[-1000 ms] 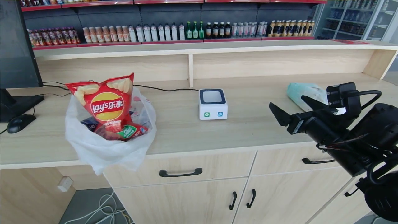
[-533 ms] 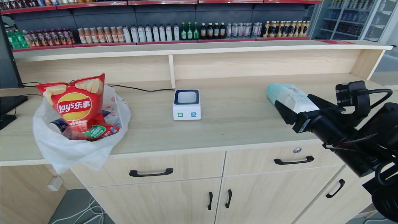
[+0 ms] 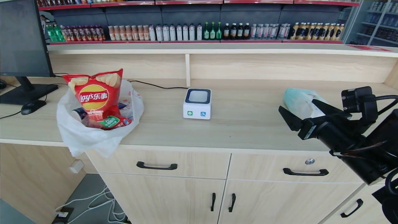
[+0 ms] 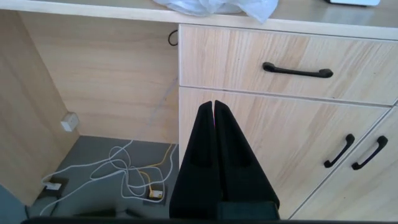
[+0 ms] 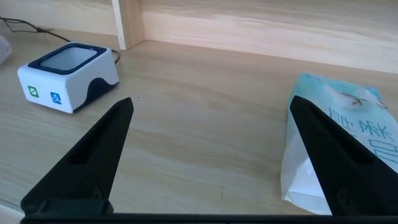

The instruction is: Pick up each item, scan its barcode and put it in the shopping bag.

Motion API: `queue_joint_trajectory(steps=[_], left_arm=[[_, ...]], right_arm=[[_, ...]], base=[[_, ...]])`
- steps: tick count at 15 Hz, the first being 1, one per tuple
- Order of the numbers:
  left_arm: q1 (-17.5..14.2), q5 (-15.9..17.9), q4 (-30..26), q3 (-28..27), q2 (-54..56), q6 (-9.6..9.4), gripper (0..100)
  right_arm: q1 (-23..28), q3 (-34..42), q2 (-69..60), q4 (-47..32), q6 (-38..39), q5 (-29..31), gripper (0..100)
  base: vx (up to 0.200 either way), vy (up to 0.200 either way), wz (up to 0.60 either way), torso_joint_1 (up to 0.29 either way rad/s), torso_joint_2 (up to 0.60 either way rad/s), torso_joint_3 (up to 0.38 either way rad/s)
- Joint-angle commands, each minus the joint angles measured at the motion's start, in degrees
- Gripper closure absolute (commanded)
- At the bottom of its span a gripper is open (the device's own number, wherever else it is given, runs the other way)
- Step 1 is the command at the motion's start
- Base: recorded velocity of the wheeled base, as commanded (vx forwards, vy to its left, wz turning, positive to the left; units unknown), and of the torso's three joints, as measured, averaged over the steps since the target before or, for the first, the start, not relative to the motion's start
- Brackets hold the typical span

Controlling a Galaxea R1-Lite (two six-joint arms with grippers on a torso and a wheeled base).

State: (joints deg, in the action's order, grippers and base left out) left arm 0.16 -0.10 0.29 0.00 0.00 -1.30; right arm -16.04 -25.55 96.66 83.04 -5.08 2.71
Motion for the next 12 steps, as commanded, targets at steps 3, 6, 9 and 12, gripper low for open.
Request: queue_joint_trajectory(steps=[3,6,9,12], left_arm=[[-0.1,0.0,0.1,0.0,0.0,-0.01,100],[-0.1,0.0,0.1,0.0,0.0,-0.19,100],[-0.1,0.0,0.1,0.0,0.0,-0.37,100],[-0.1,0.0,0.1,0.0,0.0,-0.37,100]], right_arm=[[0.4,0.1,0.1,0.0,0.0,0.1,0],[1.9,0.2,-0.1,0.1,0.0,0.0,0],[2.0,0.2,-0.2,0.1,0.0,0.0,0],[2.0,0.2,-0.2,0.1,0.0,0.0,0]], base=[[0.000,0.000,0.00,0.000,0.00,0.000],[0.000,-0.133,0.00,0.002,0.00,0.002],[0.000,-0.200,0.00,-0.001,0.00,0.004],[0.000,-0.200,0.00,0.004,0.00,0.004]])
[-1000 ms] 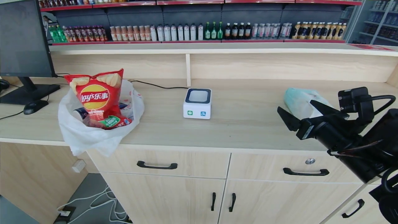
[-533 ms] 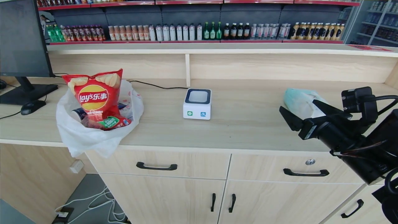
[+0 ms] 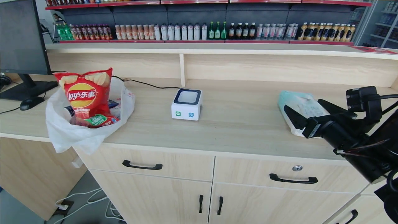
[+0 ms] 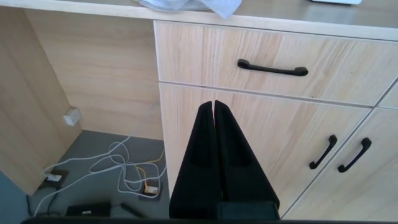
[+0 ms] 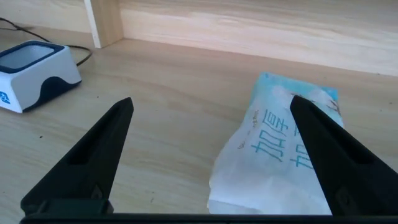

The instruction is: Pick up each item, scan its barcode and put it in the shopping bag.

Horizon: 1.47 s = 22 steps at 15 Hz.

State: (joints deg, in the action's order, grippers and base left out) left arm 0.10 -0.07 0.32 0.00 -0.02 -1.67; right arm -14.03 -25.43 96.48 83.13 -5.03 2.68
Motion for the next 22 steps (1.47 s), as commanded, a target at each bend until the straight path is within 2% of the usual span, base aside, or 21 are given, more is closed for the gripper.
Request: queue_joint_trajectory(steps=[1,8,11,13,16,17,18,20,22], left_arm=[[0.0,0.0,0.0,0.0,0.0,0.09,100],[0.0,0.0,0.0,0.0,0.0,0.09,100],[0.0,0.0,0.0,0.0,0.0,0.26,100],[0.0,-0.1,0.0,0.0,0.0,0.35,100],[0.0,0.0,0.0,0.0,0.0,0.35,100],[0.0,0.0,0.0,0.0,0.0,0.35,100],[0.0,0.0,0.0,0.0,0.0,0.35,100],[0.0,0.0,0.0,0.0,0.0,0.26,100],[0.0,0.0,0.0,0.0,0.0,0.26,100]], right_arm=[[0.1,0.0,0.0,0.0,0.0,0.0,0],[1.6,0.4,-0.1,0.0,0.0,0.1,0],[2.0,0.5,0.1,0.0,0.0,0.1,0],[2.0,0.1,0.0,0.0,-0.1,0.4,0],[0.6,-3.0,-0.9,-0.4,-1.2,2.7,0],[-0.9,-7.4,-0.3,-0.9,-0.9,4.0,0],[-1.9,-11.0,0.5,-2.5,-0.6,4.3,0],[-5.0,-13.7,0.9,-6.4,1.6,5.3,0],[-5.7,-16.7,0.2,-14.0,2.0,5.4,0]], base=[[0.000,-0.200,0.00,-0.007,0.00,0.002],[0.000,-0.200,0.00,0.001,0.00,0.002],[0.200,0.000,0.00,0.002,0.00,0.004],[0.000,0.000,0.00,0.000,0.00,0.000],[0.000,0.000,0.00,0.000,0.00,0.000],[0.000,0.000,0.00,0.000,0.00,0.000],[0.000,0.000,0.00,0.000,0.00,0.000],[0.000,0.000,0.00,0.000,0.00,0.000],[0.000,0.000,0.00,0.000,0.00,0.000]])
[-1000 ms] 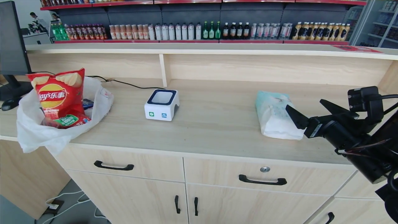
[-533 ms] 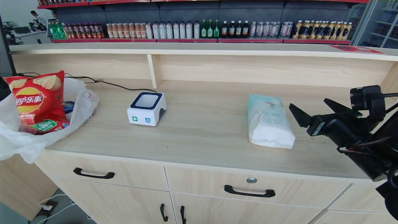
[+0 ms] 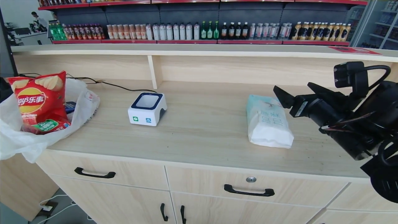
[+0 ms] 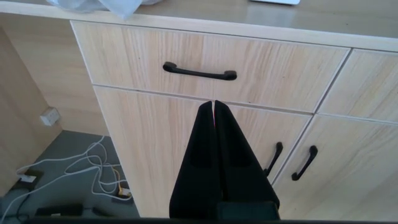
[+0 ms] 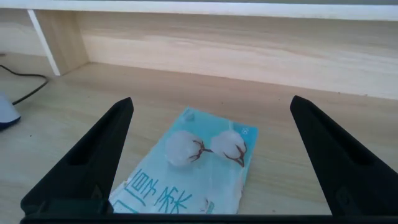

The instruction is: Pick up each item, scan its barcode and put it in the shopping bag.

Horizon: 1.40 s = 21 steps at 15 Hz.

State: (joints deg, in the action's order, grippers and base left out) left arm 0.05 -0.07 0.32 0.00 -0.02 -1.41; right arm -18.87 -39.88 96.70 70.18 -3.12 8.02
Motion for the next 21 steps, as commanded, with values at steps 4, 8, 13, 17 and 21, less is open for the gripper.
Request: queue_joint_trajectory(steps=[4,8,13,17,21], left_arm=[[0.0,0.0,0.0,0.0,0.0,0.10,100],[0.0,0.0,0.0,0.0,0.0,0.01,100],[0.0,0.0,0.0,0.0,0.0,0.01,100],[0.0,0.0,0.0,0.0,0.0,0.10,100],[0.0,0.0,0.0,0.0,0.0,0.10,100]], right_arm=[[-1.3,-17.9,0.0,-26.1,5.7,2.7,0],[-5.8,-28.1,0.2,-49.8,11.2,6.8,0],[-6.2,-29.5,2.4,-57.4,12.4,9.2,0],[-6.1,-31.0,3.1,-64.2,13.4,9.6,0],[-6.0,-33.1,4.8,-66.0,13.8,9.4,0]], base=[[0.000,0.000,0.00,0.000,0.00,0.000],[0.000,0.000,0.00,0.000,0.00,0.000],[0.000,0.000,0.00,0.000,0.00,0.000],[0.000,0.000,0.00,0.000,0.00,0.000],[0.000,0.000,0.00,0.000,0.00,0.000]])
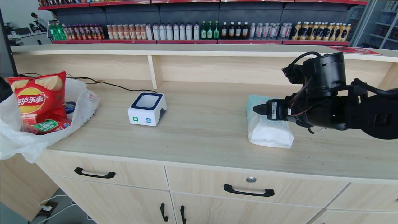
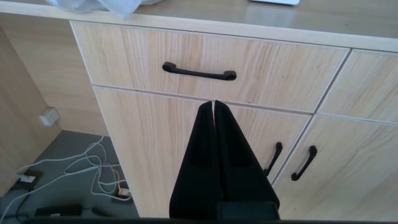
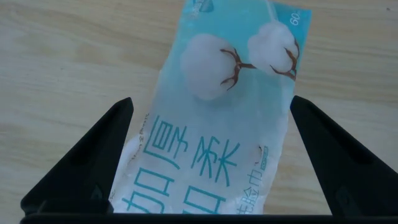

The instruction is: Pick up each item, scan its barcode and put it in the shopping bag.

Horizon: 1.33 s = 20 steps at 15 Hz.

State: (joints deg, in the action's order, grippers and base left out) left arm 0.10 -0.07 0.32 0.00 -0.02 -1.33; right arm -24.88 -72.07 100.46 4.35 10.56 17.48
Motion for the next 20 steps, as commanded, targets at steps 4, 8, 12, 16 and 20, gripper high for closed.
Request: queue_joint_trajectory(steps=[4,8,12,16,20], left_arm=[[0.0,0.0,0.0,0.0,0.0,0.01,100],[0.0,0.0,0.0,0.0,0.0,0.01,100],[0.0,0.0,0.0,0.0,0.0,0.01,100],[0.0,0.0,0.0,0.0,0.0,-0.08,100],[0.0,0.0,0.0,0.0,0.0,-0.08,100]], right_arm=[[-0.3,-2.4,2.6,-0.5,-0.1,-0.3,0],[-1.3,-2.4,3.6,-4.8,0.0,-0.3,0],[1.4,-4.0,4.5,-6.5,-0.4,-1.6,0],[1.0,-4.2,5.7,-7.1,-0.2,-1.2,0],[1.4,-5.4,6.2,-7.3,-0.1,-0.6,0]], base=[[0.000,0.000,0.00,0.000,0.00,0.000],[0.000,0.000,0.00,0.000,0.00,0.000],[0.000,0.000,0.00,0.000,0.00,0.000],[0.000,0.000,0.00,0.000,0.00,0.000],[0.000,0.000,0.00,0.000,0.00,0.000]])
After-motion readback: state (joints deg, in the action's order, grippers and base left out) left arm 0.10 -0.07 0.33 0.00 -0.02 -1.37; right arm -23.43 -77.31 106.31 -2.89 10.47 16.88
